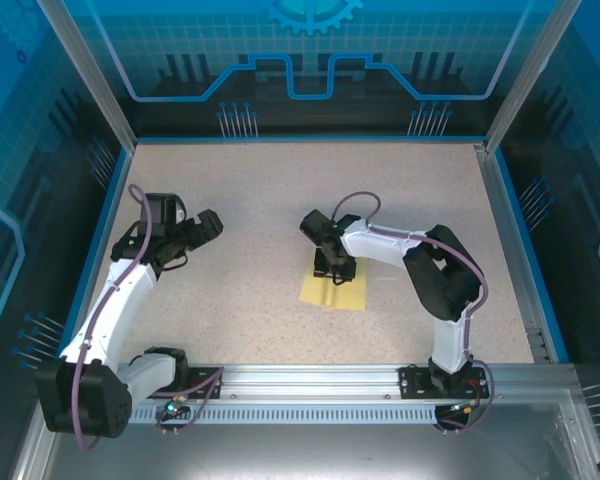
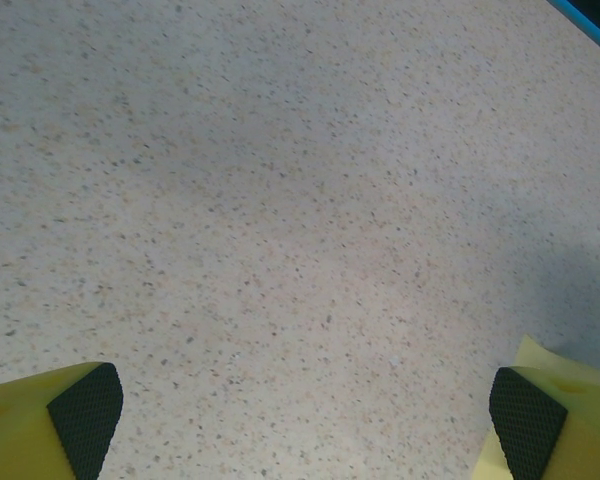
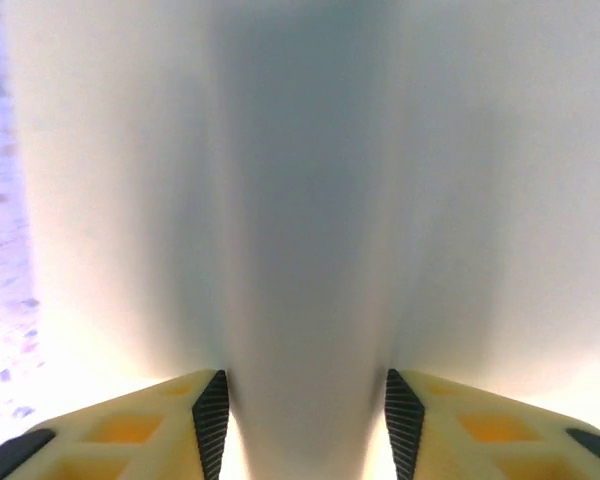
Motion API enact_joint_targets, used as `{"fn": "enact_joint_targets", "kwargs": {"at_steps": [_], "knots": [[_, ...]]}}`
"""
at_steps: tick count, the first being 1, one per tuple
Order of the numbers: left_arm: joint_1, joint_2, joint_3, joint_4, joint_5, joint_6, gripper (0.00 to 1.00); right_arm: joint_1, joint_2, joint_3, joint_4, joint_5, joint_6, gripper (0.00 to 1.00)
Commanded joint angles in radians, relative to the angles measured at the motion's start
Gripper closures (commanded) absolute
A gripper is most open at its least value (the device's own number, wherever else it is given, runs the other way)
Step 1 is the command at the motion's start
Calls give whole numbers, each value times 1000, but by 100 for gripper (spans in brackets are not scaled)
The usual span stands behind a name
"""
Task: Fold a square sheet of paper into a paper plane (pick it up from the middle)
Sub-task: Fold the square sheet of paper in half at the center of the table.
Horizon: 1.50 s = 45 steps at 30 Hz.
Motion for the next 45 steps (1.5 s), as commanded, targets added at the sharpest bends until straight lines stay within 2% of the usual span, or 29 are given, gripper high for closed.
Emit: {"fn": "enact_joint_targets", "kwargs": {"at_steps": [1, 5, 9, 14, 20, 23, 27, 30, 38, 45], "knots": [[9, 22, -24, 29, 109, -36, 1, -17, -88, -13, 94, -59, -83, 59], [-8, 52, -58, 98, 208, -76, 4, -37, -146, -40, 229, -207, -168, 64], [-62, 100, -61, 134, 229, -99, 9, -65, -201, -96, 356, -337, -197, 67], [-136, 166, -50, 184, 241, -123, 18, -107, -241, -167, 467, -469, -191, 72], [-225, 220, -60, 304, 305, -164, 32, -169, -267, -272, 596, -626, -211, 71], [-270, 248, -67, 361, 319, -184, 36, -217, -242, -304, 618, -698, -226, 71], [-322, 301, -80, 440, 334, -223, 42, -270, -182, -298, 557, -737, -272, 71], [-359, 347, -79, 492, 342, -247, 46, -314, -151, -329, 616, -803, -245, 70], [-442, 467, -18, 496, 296, -274, 48, -348, -106, -284, 455, -720, -359, 69], [-475, 534, 28, 464, 246, -299, 46, -400, -96, -286, 427, -654, -356, 69]]}}
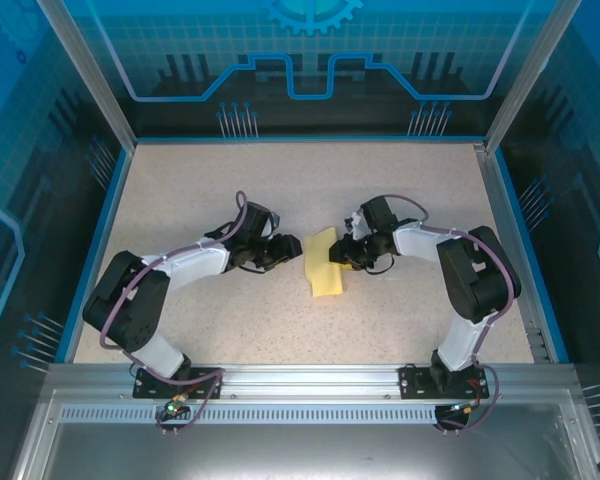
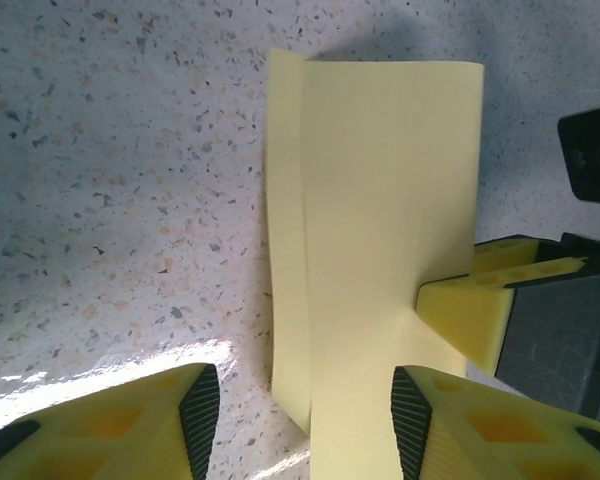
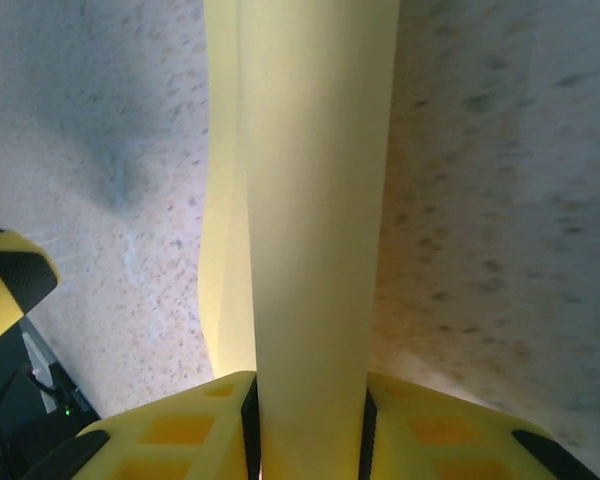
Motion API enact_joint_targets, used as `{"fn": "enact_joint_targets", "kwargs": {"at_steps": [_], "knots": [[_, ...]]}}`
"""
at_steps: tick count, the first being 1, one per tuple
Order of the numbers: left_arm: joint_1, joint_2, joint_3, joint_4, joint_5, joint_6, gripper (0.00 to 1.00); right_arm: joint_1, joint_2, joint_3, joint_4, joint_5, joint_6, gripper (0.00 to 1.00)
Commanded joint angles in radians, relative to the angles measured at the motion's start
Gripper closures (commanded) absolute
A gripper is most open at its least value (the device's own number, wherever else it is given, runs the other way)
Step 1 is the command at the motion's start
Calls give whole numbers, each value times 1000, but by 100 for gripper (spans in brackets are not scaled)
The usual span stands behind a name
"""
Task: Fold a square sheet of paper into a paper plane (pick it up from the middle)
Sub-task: Fold the square sheet of paper in half at the center of the table, then hold the square sheet of paper at the center of the table.
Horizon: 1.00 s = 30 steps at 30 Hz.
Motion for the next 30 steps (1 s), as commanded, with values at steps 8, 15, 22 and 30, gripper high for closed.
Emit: {"fn": "enact_joint_targets", "kwargs": {"at_steps": [8, 15, 22, 30], "knots": [[-47, 42, 77, -63, -69, 13, 42, -49, 25, 31, -67, 85, -33, 69], [-63, 62, 91, -65, -84, 1, 43, -44, 35, 31, -92, 125, -30, 66], [-64, 58, 71, -54, -92, -50, 42, -11, 78, 71, -163, 220, -37, 62], [-66, 52, 67, -38, -100, -54, 43, 49, 118, 89, -192, 304, -52, 60]]}}
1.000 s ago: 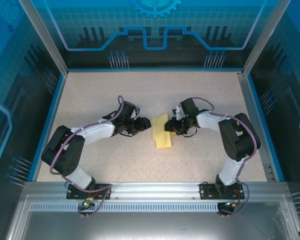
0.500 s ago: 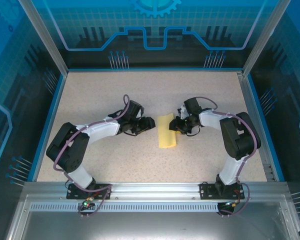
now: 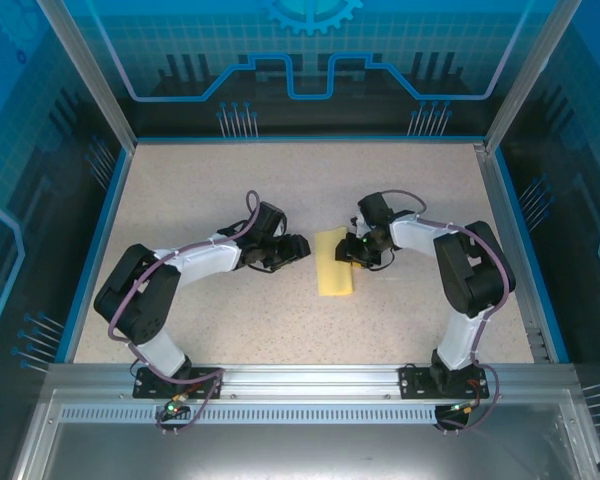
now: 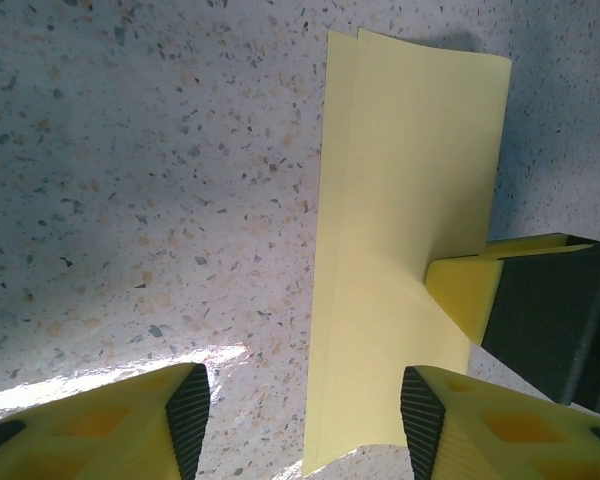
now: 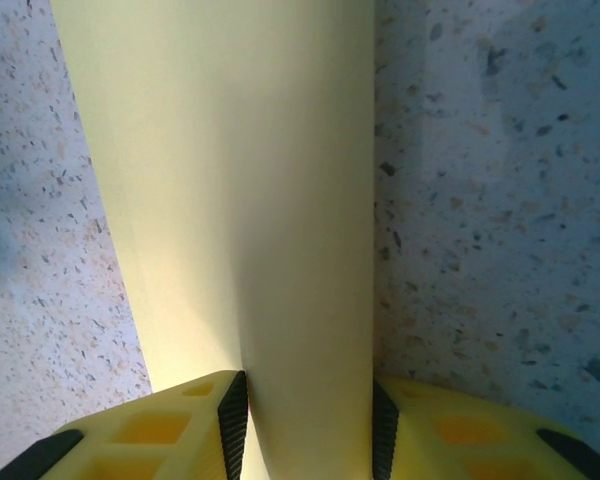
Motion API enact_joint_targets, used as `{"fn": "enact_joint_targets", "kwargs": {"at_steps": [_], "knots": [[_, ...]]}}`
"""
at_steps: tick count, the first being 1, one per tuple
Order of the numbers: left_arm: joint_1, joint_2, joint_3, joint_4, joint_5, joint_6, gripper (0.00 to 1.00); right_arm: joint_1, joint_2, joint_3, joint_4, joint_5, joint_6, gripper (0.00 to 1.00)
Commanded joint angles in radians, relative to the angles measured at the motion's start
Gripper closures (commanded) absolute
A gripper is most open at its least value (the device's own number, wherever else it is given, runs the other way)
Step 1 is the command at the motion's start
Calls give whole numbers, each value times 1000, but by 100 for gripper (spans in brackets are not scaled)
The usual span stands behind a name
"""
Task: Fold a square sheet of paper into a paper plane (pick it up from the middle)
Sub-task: Hold the square sheet of paper at the center of the table.
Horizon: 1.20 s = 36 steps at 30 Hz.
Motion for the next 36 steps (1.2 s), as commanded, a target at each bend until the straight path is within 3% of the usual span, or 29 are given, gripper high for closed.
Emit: {"fn": "enact_joint_targets", "kwargs": {"at_steps": [1, 36], "knots": [[-8, -6, 2, 10, -17, -20, 43, 36, 71, -5, -27, 78, -31, 59], [-46, 162, 129, 54, 45, -48, 62, 57, 153, 31, -57, 106, -122, 53]]}}
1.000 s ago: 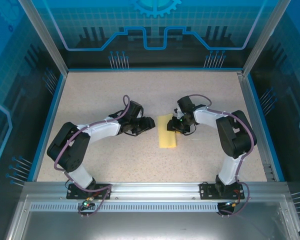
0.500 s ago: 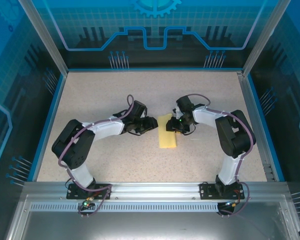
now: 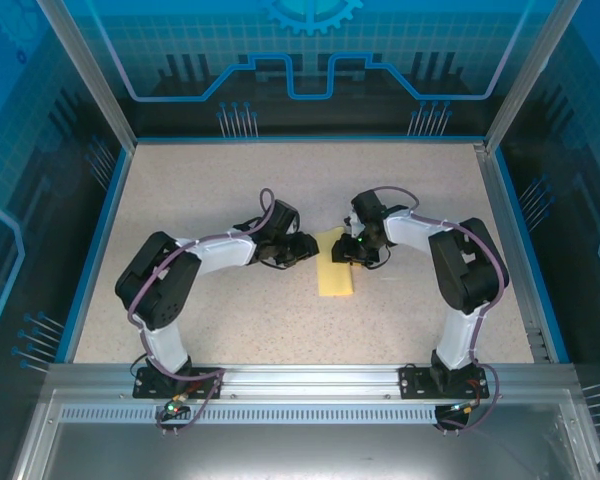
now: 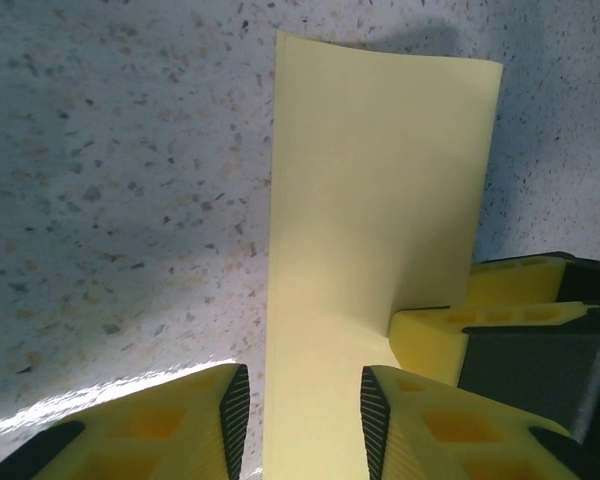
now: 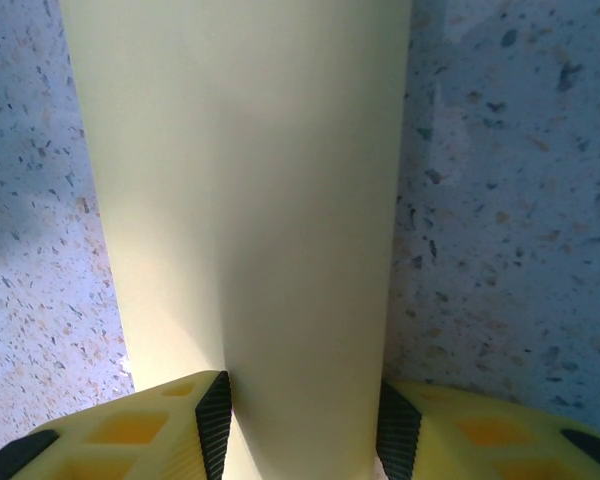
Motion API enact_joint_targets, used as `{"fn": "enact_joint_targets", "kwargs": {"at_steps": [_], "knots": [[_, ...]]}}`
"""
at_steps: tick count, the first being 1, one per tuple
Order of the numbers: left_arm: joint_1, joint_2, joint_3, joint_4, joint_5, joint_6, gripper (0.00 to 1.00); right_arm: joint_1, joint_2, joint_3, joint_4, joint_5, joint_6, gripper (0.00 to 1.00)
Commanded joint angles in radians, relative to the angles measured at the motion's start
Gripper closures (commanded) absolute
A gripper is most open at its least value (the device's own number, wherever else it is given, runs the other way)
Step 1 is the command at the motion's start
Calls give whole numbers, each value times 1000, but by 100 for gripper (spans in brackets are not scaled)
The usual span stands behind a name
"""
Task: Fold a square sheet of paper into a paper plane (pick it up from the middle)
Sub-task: Hold the square sheet of paper at the center of the table.
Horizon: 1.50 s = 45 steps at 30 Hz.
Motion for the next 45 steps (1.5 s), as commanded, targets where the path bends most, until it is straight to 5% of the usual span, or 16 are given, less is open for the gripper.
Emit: {"fn": "enact_joint_targets", "kwargs": {"at_steps": [1, 45], "knots": [[-13, 25, 36, 5, 36, -12, 62, 32, 116, -35, 28, 70, -24, 53], [-41, 147, 121, -40, 109, 8, 88, 34, 212, -23, 29, 62, 9, 52]]}}
